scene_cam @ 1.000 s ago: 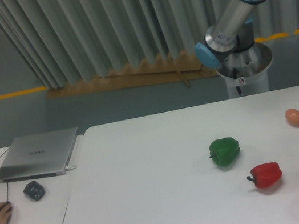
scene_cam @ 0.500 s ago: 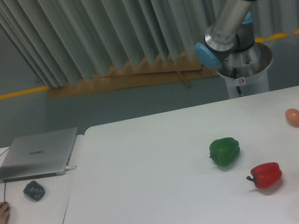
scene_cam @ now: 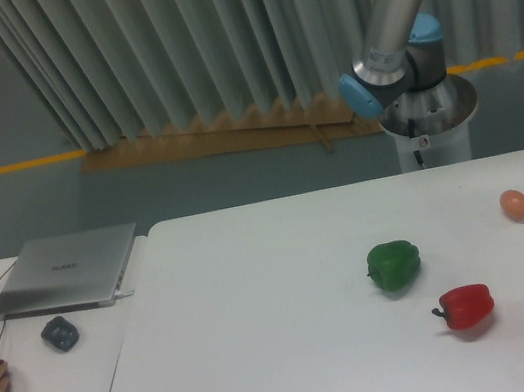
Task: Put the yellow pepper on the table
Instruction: 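Carry the held yellow pepper in the gripper down toward the table, then lower the yellow pepper onto the table beside the red pepper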
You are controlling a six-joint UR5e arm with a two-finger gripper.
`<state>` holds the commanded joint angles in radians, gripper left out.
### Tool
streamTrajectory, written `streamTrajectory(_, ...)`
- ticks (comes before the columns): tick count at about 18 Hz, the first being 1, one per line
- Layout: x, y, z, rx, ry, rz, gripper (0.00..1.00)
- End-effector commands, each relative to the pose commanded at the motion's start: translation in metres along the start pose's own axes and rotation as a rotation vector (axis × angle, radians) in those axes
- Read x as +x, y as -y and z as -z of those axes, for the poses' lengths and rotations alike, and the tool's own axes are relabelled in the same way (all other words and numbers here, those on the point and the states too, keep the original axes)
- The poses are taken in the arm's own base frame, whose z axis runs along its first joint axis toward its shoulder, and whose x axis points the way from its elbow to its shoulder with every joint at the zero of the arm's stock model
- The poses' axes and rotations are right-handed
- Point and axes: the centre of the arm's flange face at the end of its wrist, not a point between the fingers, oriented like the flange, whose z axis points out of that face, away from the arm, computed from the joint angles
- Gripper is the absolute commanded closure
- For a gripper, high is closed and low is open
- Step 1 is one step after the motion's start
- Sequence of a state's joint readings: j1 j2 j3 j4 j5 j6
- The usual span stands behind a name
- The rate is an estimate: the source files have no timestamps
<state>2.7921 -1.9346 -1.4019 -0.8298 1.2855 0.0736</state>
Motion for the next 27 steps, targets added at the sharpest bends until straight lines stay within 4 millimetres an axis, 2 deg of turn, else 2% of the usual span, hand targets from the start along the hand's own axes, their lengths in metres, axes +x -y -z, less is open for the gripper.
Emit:
streamTrajectory(3, 0.046, -0.011, 0.011, -0.027, -0.019, -0.072, 0.39)
streamTrajectory(4, 0.071, -0.017, 0.015, -0.041, -0.027, -0.145, 0.39)
streamTrajectory(5, 0.083, -0.028, 0.017, -0.075, -0.028, -0.266, 0.41)
streamTrajectory(8, 0.097, -0.052, 0.027, -0.15, -0.036, -0.622, 0.42)
streamTrajectory(11, 0.094, -0.073, 0.023, -0.312, 0.003, -1.014, 0.42)
streamTrajectory(13, 0.11, -0.093, 0.015, -0.452, 0.081, -1.214, 0.42)
streamTrajectory(15, 0.133, -0.124, -0.001, -0.567, 0.151, -1.309, 0.42)
streamTrajectory(19, 0.153, -0.166, -0.021, -0.675, 0.201, -1.394, 0.42)
streamTrajectory(22, 0.165, -0.183, -0.024, -0.704, 0.211, -1.445, 0.42)
streamTrajectory(24, 0.165, -0.195, -0.029, -0.745, 0.203, -1.5, 0.41)
streamTrajectory(27, 0.166, -0.2, -0.034, -0.746, 0.128, -1.552, 0.41)
